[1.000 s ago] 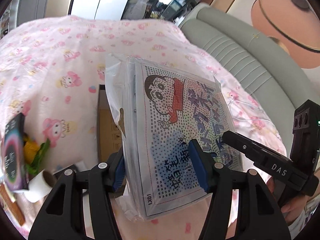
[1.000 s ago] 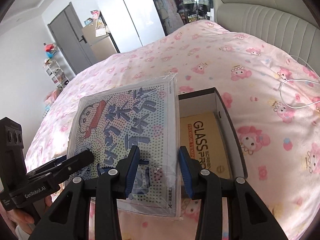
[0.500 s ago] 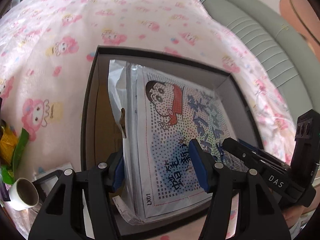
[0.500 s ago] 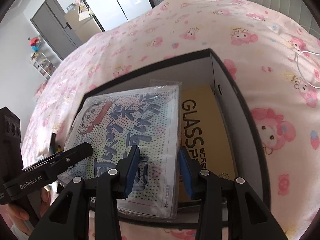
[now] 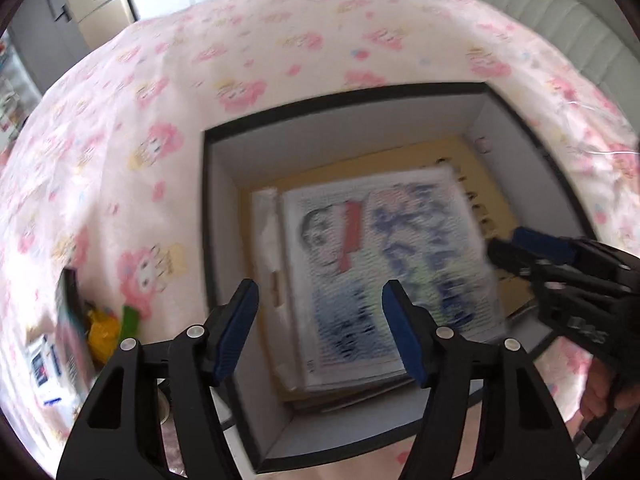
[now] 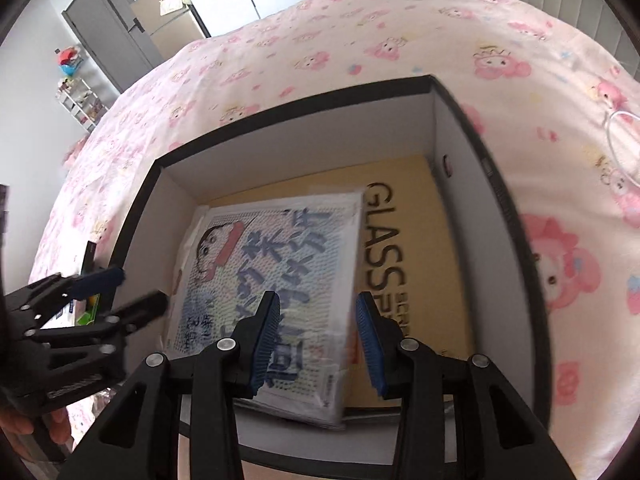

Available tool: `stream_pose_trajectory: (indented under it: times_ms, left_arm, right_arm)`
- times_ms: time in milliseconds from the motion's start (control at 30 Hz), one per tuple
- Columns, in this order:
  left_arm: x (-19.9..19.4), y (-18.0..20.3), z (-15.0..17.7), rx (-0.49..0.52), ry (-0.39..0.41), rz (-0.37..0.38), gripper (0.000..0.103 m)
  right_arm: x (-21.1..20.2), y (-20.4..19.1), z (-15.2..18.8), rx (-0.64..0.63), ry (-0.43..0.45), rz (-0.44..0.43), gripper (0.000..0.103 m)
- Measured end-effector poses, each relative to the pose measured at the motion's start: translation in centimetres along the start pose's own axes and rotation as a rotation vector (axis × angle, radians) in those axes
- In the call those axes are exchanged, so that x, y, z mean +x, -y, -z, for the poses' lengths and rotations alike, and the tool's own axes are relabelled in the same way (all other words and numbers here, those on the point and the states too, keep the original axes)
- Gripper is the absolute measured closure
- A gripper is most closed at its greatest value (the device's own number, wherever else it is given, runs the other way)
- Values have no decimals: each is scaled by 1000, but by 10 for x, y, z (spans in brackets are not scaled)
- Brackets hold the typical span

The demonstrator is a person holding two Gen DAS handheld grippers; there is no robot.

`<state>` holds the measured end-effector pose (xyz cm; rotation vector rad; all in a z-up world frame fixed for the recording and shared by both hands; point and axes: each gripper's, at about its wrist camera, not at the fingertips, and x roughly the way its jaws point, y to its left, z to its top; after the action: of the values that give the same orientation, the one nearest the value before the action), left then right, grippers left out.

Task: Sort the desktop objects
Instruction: 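Lower the kit into the shoebox and open the right gripper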

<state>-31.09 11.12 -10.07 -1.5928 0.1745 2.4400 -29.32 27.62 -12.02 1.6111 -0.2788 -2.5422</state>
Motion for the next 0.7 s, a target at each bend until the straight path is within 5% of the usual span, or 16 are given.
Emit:
stream_pose_trajectory:
  times_ms: [233, 467, 700]
  left_arm:
    - [30, 1, 1, -93, -87, 104, 47]
    - [47, 4, 17, -107, -160, 53, 58]
    - [25, 7, 28, -97, -91, 72, 58]
  right_arm:
    - [30, 11, -6, 53, -117, 20, 67]
    - [39, 4, -10, 21, -140, -40, 65]
    - [32, 4, -5, 29, -104, -37, 65]
